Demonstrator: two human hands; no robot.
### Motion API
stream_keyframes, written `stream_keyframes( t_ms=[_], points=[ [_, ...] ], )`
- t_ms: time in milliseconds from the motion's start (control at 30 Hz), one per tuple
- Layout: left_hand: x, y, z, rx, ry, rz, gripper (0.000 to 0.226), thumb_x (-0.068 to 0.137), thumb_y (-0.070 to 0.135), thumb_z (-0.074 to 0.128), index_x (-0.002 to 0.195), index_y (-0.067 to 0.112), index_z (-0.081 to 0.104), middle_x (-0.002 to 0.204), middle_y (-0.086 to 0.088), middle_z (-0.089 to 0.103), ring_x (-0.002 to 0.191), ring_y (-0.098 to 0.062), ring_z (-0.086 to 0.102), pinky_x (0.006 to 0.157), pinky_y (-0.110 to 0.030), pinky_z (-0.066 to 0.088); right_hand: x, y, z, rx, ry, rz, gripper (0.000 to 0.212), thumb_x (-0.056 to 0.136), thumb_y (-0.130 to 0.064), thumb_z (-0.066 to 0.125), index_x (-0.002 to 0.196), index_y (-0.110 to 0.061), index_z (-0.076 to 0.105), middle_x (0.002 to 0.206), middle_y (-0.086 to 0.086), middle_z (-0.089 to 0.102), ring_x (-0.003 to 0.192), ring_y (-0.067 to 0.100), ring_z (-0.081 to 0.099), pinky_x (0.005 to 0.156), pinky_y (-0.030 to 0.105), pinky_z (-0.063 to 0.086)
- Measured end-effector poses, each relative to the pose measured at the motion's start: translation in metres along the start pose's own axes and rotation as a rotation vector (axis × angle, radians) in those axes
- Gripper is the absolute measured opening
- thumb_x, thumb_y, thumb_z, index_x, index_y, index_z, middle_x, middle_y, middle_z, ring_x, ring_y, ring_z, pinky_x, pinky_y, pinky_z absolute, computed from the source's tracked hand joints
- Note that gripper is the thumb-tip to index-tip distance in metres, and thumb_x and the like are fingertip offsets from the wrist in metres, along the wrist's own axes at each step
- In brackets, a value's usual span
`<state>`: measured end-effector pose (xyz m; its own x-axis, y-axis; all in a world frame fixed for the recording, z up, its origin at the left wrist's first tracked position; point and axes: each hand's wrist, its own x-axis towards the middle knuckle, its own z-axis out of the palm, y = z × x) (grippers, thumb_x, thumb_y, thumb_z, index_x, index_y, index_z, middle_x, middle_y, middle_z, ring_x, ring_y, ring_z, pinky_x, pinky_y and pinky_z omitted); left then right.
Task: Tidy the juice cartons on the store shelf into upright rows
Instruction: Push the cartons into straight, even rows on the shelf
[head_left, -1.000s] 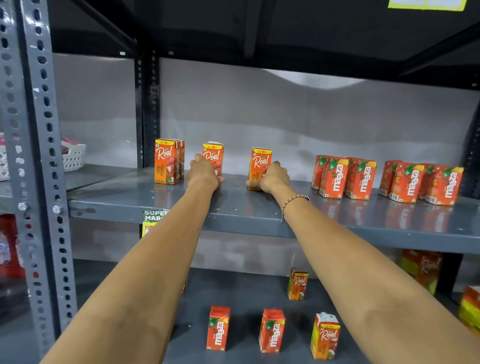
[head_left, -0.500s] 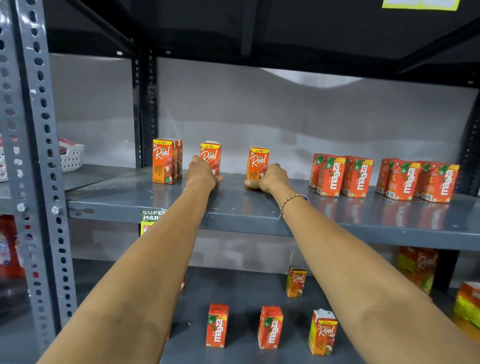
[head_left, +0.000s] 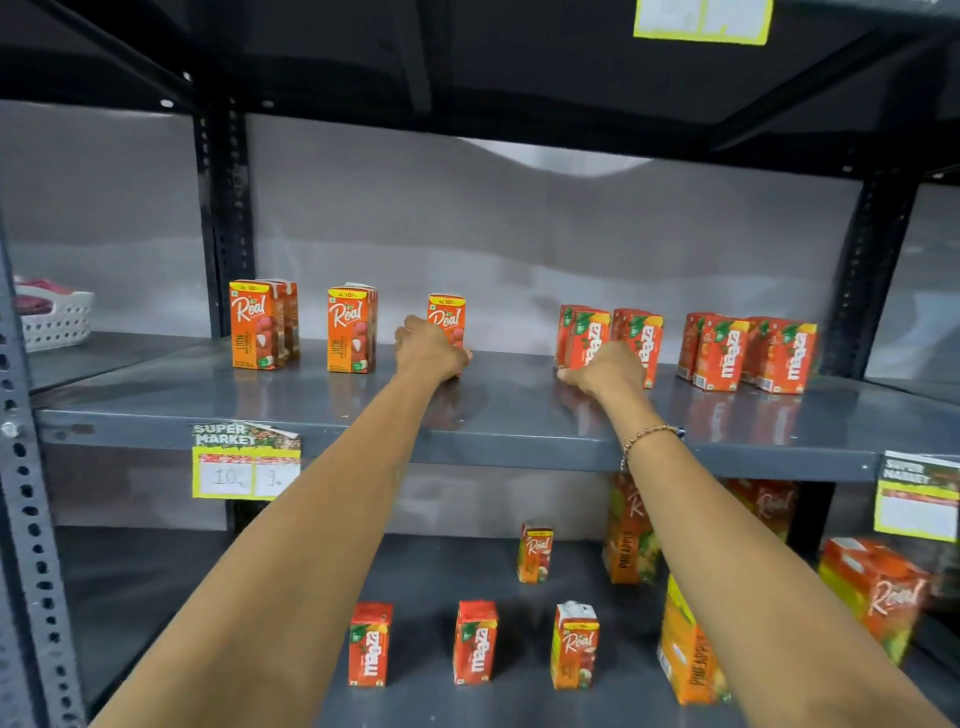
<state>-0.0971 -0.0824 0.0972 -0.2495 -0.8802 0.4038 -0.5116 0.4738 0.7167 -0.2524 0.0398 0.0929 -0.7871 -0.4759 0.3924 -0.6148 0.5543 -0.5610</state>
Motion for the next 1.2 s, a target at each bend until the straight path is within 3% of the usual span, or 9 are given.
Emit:
stream_keyframes(
  t_ms=[200,600,700,800,900,1000,1100,1200],
  points=[
    [0.004,0.008,0.023,0.015,0.055,-0.061,0.079,0.080,0.027,0.070,0.136,-0.003,0.023,0.137,-0.021,0.037,0.129,-0.034,0.038,0.103,-0.043,0.036,0.012,0.004,0.001,-0.021,-0.036,-0.029,0.071,0.075,-0.044,0.075,0.127,-0.002,0.050,0.127,0.015,0.055,0.116,0.031,0.055,0.096,0.034,0.046],
    [0.007,0.008,0.022,0.116,0.014,-0.068,0.068,0.088,0.025,0.062,0.138,-0.001,0.023,0.139,-0.021,0.036,0.129,-0.035,0.039,0.103,-0.043,0.038,0.020,0.008,0.005,0.023,-0.066,0.028,0.065,0.079,-0.028,0.076,0.131,-0.003,0.046,0.127,0.013,0.054,0.115,0.031,0.056,0.092,0.034,0.048],
    [-0.005,0.015,0.025,0.197,0.145,-0.061,0.072,0.086,0.031,0.062,0.137,-0.002,0.023,0.140,-0.022,0.030,0.131,-0.036,0.031,0.104,-0.043,0.034,0.023,0.023,-0.004,0.023,-0.076,0.023,0.062,0.078,-0.026,0.076,0.128,-0.003,0.049,0.124,0.012,0.056,0.114,0.030,0.057,0.089,0.033,0.048],
    [-0.023,0.034,0.042,0.191,0.333,0.064,0.074,0.083,0.036,0.064,0.135,-0.003,0.028,0.138,-0.022,0.031,0.128,-0.037,0.032,0.100,-0.046,0.035,0.034,0.051,-0.018,0.048,0.025,0.086,0.068,0.076,-0.027,0.078,0.130,-0.001,0.045,0.126,0.014,0.055,0.116,0.031,0.055,0.090,0.036,0.048],
    [-0.033,0.069,0.075,0.179,0.185,0.168,0.072,0.082,0.039,0.065,0.132,-0.001,0.033,0.135,-0.019,0.036,0.127,-0.034,0.036,0.099,-0.041,0.036,0.049,0.067,-0.035,0.016,0.032,0.088,0.068,0.073,-0.034,0.079,0.125,-0.001,0.050,0.123,0.015,0.057,0.112,0.031,0.057,0.091,0.037,0.049],
    [-0.035,0.103,0.108,0.143,-0.060,0.129,0.077,0.081,0.037,0.067,0.134,-0.003,0.028,0.136,-0.018,0.036,0.129,-0.031,0.034,0.105,-0.035,0.032,0.063,0.068,-0.046,0.042,-0.093,-0.012,0.064,0.073,-0.040,0.078,0.120,-0.003,0.056,0.120,0.014,0.061,0.109,0.030,0.060,0.088,0.035,0.048],
    [-0.031,0.121,0.130,0.132,-0.130,0.072,0.089,0.078,0.040,0.070,0.137,-0.006,0.021,0.138,-0.019,0.033,0.131,-0.030,0.034,0.106,-0.036,0.034,0.073,0.070,-0.046,0.065,-0.183,-0.064,0.065,0.071,-0.043,0.078,0.121,-0.006,0.057,0.122,0.012,0.062,0.108,0.029,0.060,0.084,0.031,0.046],
    [-0.028,0.127,0.142,0.065,-0.122,0.012,0.098,0.071,0.039,0.077,0.138,-0.006,0.021,0.136,-0.019,0.040,0.129,-0.030,0.040,0.102,-0.036,0.039,0.079,0.072,-0.036,0.052,-0.170,-0.082,0.072,0.068,-0.047,0.080,0.123,-0.007,0.055,0.123,0.012,0.061,0.111,0.029,0.059,0.092,0.034,0.047]
  ],
)
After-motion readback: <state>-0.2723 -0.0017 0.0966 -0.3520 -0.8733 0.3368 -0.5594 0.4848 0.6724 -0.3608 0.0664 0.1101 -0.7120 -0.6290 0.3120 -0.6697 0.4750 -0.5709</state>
